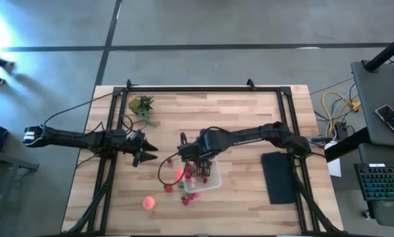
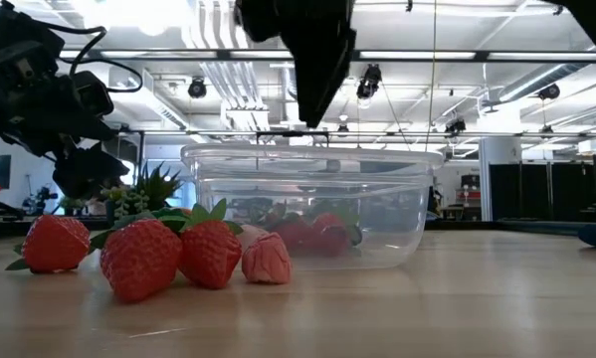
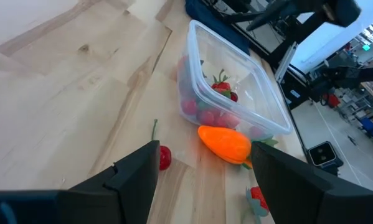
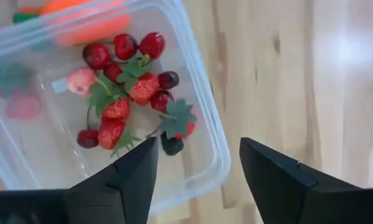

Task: Pick and placing Produce into tupperware
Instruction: Put the peach into the transparent container

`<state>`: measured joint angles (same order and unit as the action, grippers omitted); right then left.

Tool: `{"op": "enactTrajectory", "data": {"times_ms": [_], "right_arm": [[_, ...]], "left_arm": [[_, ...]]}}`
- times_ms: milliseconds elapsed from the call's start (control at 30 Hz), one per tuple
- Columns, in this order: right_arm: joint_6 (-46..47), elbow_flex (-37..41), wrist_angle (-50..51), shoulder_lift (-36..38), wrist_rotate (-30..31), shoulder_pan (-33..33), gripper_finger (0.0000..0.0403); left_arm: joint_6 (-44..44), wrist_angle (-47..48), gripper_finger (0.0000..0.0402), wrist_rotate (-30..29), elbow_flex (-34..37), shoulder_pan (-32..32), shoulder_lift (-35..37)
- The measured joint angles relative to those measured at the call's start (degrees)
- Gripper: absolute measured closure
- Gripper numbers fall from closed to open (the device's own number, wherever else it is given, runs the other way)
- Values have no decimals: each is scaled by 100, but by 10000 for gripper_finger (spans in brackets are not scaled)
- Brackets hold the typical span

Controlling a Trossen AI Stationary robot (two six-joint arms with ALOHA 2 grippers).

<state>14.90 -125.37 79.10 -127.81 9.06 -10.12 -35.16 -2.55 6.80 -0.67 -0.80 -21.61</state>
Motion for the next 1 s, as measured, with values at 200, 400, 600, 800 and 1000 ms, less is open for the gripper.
{"op": "enactTrajectory", "data": {"times_ms": [200,400,600,800,1000], "right_arm": [[1744,472,3,526,234,-679,183],[4815,1023,-152,858,1536,-1887,183],[6617,1431,-1281,692,1805,-2717,183],[6951,1789,-2718,399,1932,-3077,183],[7920,2259,-2786,343,1818,-3014,183]], "left_arm": [[-10,-2,164,-120,0,0,-53],[-55,-236,164,-127,-2,2,-169],[-69,-619,164,-126,-4,2,-297],[-206,-630,164,-113,-4,0,-444],[-208,-808,164,-106,-4,0,-525]]}}
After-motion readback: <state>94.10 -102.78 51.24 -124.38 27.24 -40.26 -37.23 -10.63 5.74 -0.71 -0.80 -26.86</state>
